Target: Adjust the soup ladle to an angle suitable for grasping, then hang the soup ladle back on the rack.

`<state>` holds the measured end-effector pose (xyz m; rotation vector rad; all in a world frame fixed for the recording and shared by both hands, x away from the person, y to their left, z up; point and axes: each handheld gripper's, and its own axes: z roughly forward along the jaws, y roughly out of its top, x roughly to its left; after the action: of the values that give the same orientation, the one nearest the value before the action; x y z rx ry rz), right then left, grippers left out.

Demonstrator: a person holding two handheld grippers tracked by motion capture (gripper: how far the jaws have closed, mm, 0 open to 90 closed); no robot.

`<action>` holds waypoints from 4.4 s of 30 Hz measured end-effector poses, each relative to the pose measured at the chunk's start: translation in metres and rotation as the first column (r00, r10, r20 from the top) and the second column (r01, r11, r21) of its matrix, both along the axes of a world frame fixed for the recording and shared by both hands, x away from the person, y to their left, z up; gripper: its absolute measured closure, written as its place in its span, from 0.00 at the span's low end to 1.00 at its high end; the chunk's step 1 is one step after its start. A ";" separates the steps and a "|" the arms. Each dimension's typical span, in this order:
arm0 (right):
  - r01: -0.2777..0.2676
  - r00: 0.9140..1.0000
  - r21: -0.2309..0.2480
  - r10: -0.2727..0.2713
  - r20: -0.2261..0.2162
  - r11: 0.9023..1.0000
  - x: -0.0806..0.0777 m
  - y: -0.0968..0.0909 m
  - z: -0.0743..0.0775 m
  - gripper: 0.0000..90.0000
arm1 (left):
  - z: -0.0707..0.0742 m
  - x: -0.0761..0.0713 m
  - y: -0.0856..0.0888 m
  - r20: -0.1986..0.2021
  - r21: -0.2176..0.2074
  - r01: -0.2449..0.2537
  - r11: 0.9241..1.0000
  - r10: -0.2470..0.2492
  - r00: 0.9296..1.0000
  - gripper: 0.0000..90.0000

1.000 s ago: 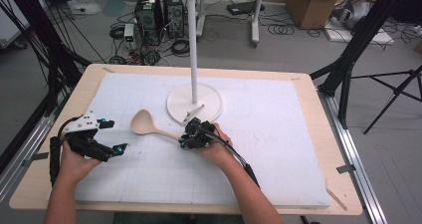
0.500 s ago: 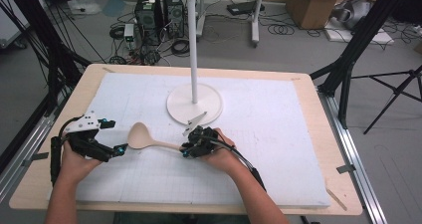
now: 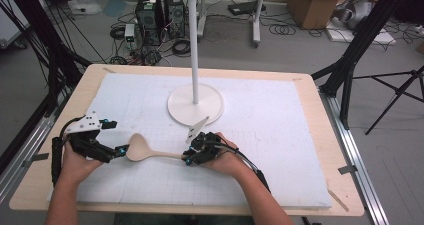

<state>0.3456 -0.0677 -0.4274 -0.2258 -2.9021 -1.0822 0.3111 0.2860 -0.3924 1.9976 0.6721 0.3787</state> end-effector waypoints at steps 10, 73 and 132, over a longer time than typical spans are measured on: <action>-0.053 0.998 -0.015 0.053 -0.016 0.998 0.000 -0.007 -0.004 0.79 | 0.000 0.000 -0.001 0.001 0.001 0.009 1.000 -0.009 1.000 0.02; 0.576 0.769 0.417 -0.639 0.014 0.703 -0.046 -0.242 0.025 0.03 | 0.005 0.000 -0.008 0.010 -0.009 0.051 0.999 -0.050 0.999 0.02; 0.590 0.767 0.414 -0.641 -0.022 0.693 -0.043 -0.249 0.022 0.00 | 0.033 0.012 -0.089 -0.010 0.114 0.257 0.960 -0.258 0.966 0.02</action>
<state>0.3021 -0.3164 -0.4056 -1.2295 -2.6467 -1.8019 0.3233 0.1970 -0.3597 2.1606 0.3862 0.2692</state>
